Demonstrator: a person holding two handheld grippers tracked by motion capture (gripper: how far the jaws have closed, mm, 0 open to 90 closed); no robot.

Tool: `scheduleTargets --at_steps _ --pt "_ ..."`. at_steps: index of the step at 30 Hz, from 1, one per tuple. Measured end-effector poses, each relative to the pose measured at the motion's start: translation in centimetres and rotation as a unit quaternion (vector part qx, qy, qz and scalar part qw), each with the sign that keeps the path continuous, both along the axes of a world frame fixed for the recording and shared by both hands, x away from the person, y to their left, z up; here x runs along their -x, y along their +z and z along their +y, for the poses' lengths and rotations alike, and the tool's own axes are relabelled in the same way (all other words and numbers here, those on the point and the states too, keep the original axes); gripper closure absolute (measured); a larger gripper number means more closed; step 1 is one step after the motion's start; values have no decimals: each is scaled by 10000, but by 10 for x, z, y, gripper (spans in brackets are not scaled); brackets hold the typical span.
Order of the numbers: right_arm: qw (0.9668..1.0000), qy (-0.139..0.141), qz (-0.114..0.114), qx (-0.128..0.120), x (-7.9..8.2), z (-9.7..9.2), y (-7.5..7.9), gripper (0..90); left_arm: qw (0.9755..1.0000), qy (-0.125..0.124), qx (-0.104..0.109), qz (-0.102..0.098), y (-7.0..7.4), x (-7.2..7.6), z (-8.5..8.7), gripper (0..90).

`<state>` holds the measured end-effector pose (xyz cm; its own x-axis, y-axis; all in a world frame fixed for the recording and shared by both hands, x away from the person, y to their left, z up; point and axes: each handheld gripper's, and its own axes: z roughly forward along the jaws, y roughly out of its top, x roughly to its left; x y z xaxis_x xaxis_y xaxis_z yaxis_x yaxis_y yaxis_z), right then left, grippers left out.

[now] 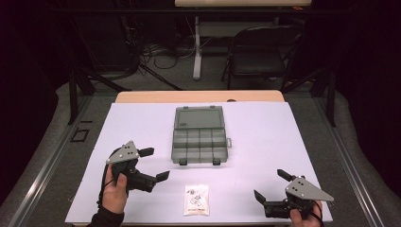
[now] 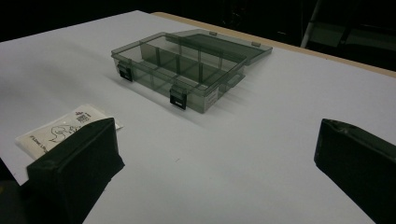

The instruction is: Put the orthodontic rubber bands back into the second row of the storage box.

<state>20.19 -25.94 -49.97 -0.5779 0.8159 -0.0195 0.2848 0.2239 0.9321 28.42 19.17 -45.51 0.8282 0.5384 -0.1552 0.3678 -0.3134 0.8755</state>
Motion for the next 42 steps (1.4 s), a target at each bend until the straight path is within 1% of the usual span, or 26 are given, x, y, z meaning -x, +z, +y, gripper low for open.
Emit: scheduleTargets --at_steps 4,8,13,14,17,18,19,26,31,32,35,37,38,42 --pt "10000 11 -5 9 0 0 0 0 10000 -22 -28 39 -2 -2 -4 4" --pt "10000 10 -13 6 0 0 0 0 9999 -61 -128 84 -4 -4 -10 4" --pt "10000 16 -6 10 0 0 0 0 9998 -55 -169 129 -6 -5 -14 4" --pt "10000 16 -8 17 0 0 0 0 9996 -69 -238 150 -7 -6 -16 4" --pt "10000 16 -8 11 0 0 0 0 9995 -99 -269 160 -8 -7 -18 4" --pt "10000 13 -4 10 0 0 0 0 9992 -100 -337 205 -9 -7 -20 4" --pt "10000 16 -11 18 0 0 0 0 9991 -109 -361 211 -10 -8 -21 4" --pt "10000 8 -8 9 1 -1 1 0 9986 -137 -435 285 -15 -10 -29 4" --pt "10000 7 -14 7 1 -1 1 0 9978 -114 -520 399 -20 -13 -34 4" --pt "10000 4 -8 6 1 -1 1 0 9975 -75 -523 468 -23 -13 -36 4" --pt "10000 4 -11 6 1 -1 1 0 9974 -73 -529 490 -26 -13 -38 4" --pt "10000 7 -7 5 1 -1 1 0 9969 -58 -600 498 -29 -14 -39 4" --pt "10000 13 -13 3 1 -1 1 0 9968 -56 -594 530 -31 -14 -40 4" --pt "10000 15 -5 -6 0 -1 1 0 9958 -86 -678 608 -37 -14 -44 4"
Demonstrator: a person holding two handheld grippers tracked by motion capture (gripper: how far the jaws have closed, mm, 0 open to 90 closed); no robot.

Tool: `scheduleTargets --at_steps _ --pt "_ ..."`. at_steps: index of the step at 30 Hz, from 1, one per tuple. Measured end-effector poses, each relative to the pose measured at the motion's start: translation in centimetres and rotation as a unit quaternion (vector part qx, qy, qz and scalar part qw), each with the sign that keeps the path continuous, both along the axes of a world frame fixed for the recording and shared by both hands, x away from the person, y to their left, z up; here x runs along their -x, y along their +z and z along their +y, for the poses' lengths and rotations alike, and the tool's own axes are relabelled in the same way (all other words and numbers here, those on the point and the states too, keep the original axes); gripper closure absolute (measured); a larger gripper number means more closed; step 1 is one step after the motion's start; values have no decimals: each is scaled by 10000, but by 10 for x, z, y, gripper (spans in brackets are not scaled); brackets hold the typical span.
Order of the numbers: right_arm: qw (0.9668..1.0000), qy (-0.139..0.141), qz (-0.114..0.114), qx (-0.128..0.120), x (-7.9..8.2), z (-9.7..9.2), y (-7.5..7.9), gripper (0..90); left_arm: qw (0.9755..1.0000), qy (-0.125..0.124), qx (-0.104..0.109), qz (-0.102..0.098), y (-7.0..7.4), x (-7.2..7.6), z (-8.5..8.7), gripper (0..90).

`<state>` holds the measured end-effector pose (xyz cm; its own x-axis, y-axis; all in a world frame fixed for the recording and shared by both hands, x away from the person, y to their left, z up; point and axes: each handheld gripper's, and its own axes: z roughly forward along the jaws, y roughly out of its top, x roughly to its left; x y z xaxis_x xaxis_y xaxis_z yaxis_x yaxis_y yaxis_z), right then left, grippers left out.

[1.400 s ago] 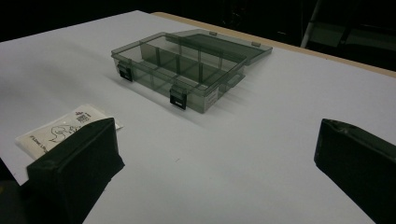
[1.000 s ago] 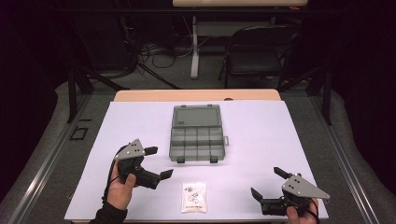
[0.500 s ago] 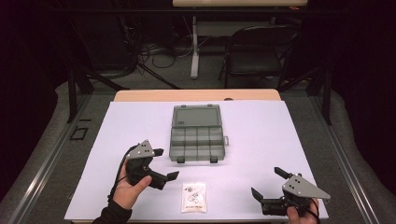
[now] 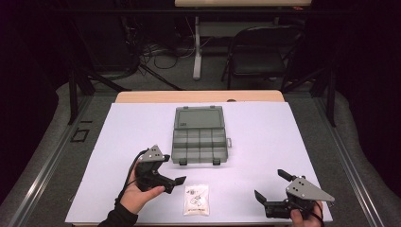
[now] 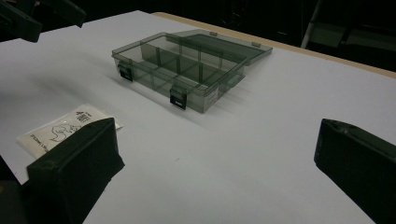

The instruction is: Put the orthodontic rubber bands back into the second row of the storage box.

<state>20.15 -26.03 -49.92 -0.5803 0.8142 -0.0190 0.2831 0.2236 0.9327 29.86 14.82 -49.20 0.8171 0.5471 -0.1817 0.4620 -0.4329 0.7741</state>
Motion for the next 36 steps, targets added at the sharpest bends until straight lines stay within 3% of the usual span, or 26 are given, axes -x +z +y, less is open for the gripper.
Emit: scheduleTargets --at_steps 22,28,32,36 --pt "10000 5 8 1 0 0 0 0 9988 -186 -442 129 -24 0 -19 14" --pt "10000 7 2 2 0 0 0 0 9985 -276 -447 127 -27 2 -22 131" --pt "10000 10 19 3 -1 0 -1 0 9981 -345 -496 137 -29 4 -24 273" --pt "10000 8 19 -16 -1 0 -1 6 9973 -394 -574 219 -33 3 -27 314"
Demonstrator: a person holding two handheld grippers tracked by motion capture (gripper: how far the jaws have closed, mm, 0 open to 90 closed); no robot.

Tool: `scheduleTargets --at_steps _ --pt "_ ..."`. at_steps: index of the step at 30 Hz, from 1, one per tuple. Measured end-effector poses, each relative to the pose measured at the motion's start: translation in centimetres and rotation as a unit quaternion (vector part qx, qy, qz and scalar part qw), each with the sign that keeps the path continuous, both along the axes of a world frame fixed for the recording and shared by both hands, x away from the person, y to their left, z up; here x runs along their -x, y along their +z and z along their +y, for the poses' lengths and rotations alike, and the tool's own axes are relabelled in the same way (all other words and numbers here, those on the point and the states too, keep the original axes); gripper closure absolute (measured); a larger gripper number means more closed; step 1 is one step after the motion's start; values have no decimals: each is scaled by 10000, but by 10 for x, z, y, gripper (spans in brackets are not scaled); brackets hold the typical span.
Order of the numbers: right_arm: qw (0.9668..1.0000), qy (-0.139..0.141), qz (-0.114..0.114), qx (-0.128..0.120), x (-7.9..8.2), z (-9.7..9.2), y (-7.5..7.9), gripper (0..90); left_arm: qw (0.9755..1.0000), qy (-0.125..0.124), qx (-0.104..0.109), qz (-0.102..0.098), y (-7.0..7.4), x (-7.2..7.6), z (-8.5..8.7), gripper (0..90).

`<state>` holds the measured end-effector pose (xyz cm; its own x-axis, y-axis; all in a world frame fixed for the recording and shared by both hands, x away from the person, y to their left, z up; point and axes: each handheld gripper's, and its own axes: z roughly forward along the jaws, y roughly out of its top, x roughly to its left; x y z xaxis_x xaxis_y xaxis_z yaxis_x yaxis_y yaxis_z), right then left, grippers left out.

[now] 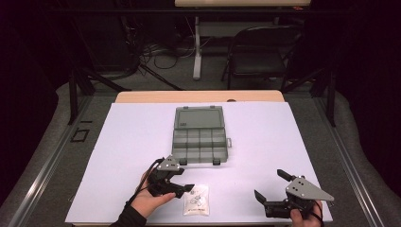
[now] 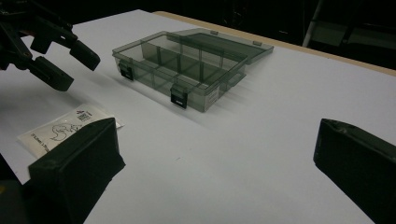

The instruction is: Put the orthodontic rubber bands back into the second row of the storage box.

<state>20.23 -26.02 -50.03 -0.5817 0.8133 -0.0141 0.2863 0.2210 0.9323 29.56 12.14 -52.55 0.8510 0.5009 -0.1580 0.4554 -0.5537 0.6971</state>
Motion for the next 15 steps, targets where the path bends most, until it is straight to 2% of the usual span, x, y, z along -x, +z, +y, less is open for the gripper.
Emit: scheduleTargets --at_steps 4,9,15 --pt "10000 16 16 42 1 0 1 8 10000 4 -14 50 -5 -1 -2 362" --pt "10000 9 -13 11 0 0 0 10 9998 -50 -128 126 -11 -2 -3 432" --pt "10000 17 7 26 0 -1 0 10 9996 -111 -251 114 -16 0 -5 501"
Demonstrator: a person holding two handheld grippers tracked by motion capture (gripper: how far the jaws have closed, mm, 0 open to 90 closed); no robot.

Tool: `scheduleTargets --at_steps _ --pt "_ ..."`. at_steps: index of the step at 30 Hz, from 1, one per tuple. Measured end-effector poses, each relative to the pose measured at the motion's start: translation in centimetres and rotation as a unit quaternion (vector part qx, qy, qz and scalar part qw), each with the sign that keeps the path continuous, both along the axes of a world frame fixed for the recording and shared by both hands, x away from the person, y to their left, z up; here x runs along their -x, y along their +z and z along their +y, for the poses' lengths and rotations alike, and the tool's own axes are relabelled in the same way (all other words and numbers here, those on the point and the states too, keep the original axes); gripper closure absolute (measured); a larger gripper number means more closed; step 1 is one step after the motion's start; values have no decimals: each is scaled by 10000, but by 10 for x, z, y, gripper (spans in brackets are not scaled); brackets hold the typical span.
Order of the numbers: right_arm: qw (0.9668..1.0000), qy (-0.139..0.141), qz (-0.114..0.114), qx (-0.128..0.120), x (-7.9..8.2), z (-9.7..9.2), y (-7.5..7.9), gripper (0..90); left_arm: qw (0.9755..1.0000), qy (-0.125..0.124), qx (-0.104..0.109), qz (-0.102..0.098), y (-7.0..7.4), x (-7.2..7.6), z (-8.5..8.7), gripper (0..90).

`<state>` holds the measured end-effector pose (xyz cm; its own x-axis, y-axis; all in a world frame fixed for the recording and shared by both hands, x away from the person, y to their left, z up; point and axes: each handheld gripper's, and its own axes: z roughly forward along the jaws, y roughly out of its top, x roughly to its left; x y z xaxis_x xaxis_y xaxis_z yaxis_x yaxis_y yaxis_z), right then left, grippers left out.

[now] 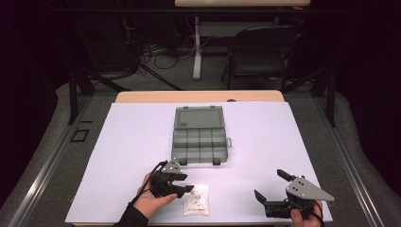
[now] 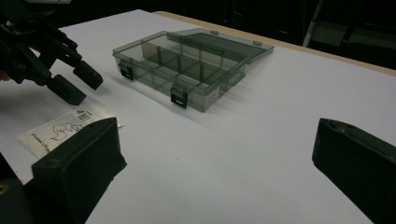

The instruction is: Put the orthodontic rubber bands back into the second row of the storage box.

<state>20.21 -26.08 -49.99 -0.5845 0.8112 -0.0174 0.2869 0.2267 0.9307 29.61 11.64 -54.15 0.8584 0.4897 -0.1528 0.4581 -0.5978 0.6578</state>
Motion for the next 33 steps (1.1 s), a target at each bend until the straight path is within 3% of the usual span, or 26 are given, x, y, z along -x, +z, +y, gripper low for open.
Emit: scheduleTargets --at_steps 17,33 --pt "10000 -11 -1 9 0 0 0 10 9997 -95 -194 88 -10 1 -5 589" --pt "10000 3 10 12 0 0 0 10 9994 -72 -312 -111 -11 5 -7 727"
